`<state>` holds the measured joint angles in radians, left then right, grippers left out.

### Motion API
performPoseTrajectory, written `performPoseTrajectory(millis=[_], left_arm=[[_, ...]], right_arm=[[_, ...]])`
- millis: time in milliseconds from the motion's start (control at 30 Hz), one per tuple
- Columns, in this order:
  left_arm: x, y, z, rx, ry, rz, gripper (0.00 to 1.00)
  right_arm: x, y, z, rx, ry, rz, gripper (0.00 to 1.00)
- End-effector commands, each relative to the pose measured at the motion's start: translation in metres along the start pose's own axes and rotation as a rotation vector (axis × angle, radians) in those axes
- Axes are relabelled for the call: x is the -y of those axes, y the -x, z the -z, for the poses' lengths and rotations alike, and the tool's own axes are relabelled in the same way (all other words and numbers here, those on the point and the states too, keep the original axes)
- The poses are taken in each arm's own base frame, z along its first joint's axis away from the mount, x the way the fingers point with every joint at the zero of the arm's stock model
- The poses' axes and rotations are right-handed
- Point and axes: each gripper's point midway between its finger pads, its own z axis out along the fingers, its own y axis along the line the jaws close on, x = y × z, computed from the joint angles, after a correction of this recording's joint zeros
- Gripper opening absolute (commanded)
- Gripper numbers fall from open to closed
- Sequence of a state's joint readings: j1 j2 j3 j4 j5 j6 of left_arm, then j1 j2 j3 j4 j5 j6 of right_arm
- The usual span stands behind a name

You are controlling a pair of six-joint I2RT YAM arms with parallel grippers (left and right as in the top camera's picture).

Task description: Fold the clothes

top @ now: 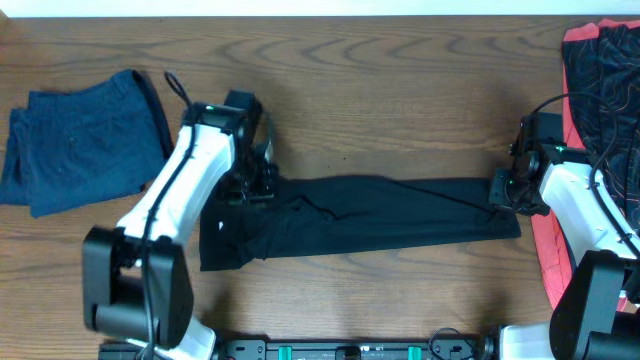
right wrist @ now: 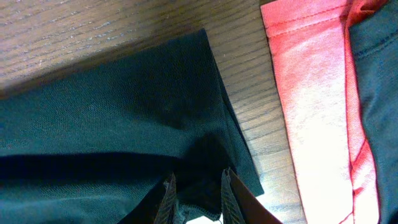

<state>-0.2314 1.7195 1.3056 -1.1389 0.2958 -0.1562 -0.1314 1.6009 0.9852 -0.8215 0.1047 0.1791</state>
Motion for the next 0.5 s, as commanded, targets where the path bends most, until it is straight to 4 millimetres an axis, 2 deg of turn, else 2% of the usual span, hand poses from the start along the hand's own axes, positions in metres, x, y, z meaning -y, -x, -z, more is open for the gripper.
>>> performPoseTrajectory(millis=[0, 100, 267, 333, 467], left_arm=[[0.005, 0.01, 0.003, 0.049, -0.003, 0.011, 0.32], [0.009, 0.015, -0.005, 0.071, -0.008, -0.01, 0.33], [0.005, 0.008, -0.018, 0.048, 0.021, -0.02, 0.33], [0.0, 0.008, -0.019, 0.049, 0.05, -0.017, 0.33], [-0.025, 0.016, -0.016, 0.099, 0.188, 0.038, 0.32]], right_arm=[[0.0, 0.003, 0.004, 0.016, 0.011, -0.014, 0.25], [0.0, 0.003, 0.004, 0.015, 0.014, -0.014, 0.27], [0.0, 0.003, 0.004, 0.016, 0.014, -0.014, 0.28], [0.0, 0.003, 0.004, 0.016, 0.014, -0.014, 0.29], [0.0, 0.003, 0.004, 0.016, 0.014, -0.014, 0.29]])
